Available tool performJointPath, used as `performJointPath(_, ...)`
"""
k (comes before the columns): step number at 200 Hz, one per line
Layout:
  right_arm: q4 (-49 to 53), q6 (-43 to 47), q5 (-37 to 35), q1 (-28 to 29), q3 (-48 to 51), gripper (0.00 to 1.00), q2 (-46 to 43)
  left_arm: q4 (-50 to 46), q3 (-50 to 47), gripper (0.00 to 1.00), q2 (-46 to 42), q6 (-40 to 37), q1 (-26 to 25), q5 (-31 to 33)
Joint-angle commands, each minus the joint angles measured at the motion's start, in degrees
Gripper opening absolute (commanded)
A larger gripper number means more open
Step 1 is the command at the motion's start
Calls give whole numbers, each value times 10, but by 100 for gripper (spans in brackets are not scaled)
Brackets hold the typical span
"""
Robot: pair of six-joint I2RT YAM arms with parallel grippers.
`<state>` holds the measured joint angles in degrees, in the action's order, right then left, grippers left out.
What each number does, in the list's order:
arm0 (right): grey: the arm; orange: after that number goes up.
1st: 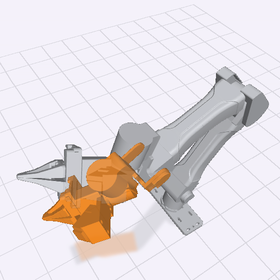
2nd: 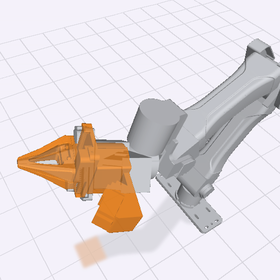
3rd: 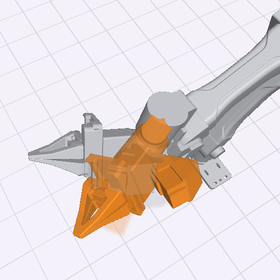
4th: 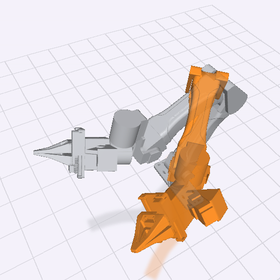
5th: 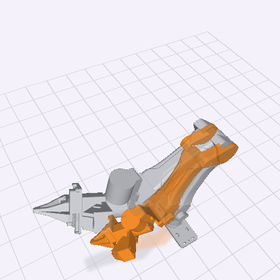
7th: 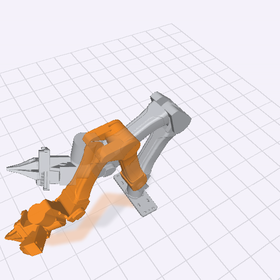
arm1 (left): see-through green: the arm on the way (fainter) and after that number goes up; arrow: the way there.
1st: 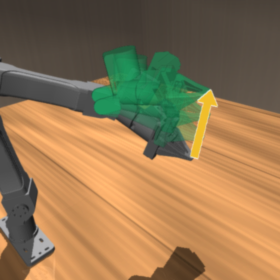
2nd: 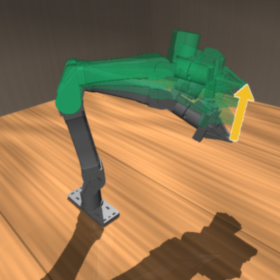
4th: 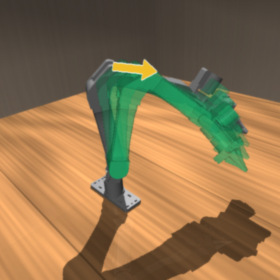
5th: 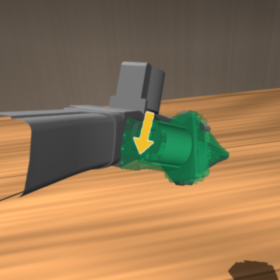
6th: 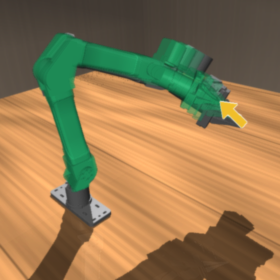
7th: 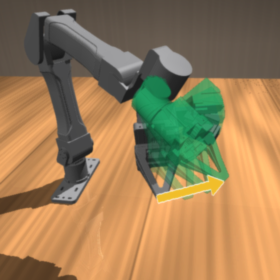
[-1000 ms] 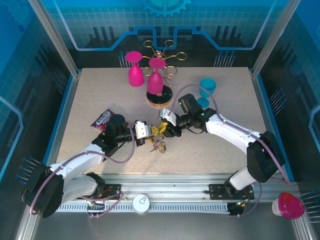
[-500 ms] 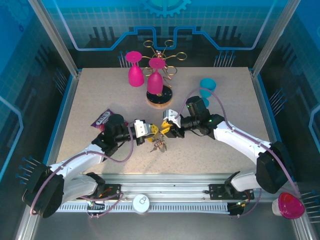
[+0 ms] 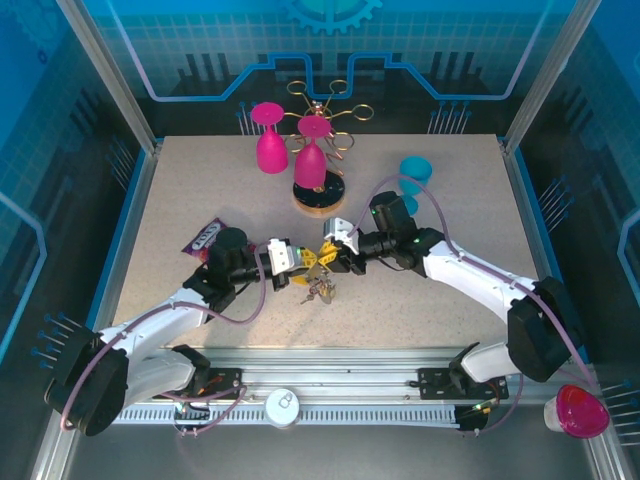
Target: Put the keys on the keyring
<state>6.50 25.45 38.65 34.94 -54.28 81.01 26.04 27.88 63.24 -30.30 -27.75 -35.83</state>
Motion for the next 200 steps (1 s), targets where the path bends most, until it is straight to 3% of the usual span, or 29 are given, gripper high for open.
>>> performJointPath(1, -22, -6, 21, 9, -15, 18, 10, 40, -4, 0, -6, 10, 5, -24)
performJointPath(37, -31, -7, 16, 10, -13, 0, 3, 33, -3, 0, -5, 11, 6, -17)
performJointPath(50, -22, -1, 5, 10, -13, 0, -5, 22, -1, 0, -6, 9, 7, -6)
performJointPath(65, 8, 13, -10, 11, -20, 0, -13, -16, 9, 8, -8, -11, 7, 4)
performJointPath(137, 240, 112, -105, 53, -136, 0, 19, -181, 65, 20, -1, -103, 3, 41)
performJointPath(176, 281, 127, -119, 72, -177, 0, 40, -191, 73, 0, 6, -109, 0, 43)
performJointPath(200, 270, 117, -119, 74, -174, 0, 43, -177, 68, 0, 3, -100, 0, 37)
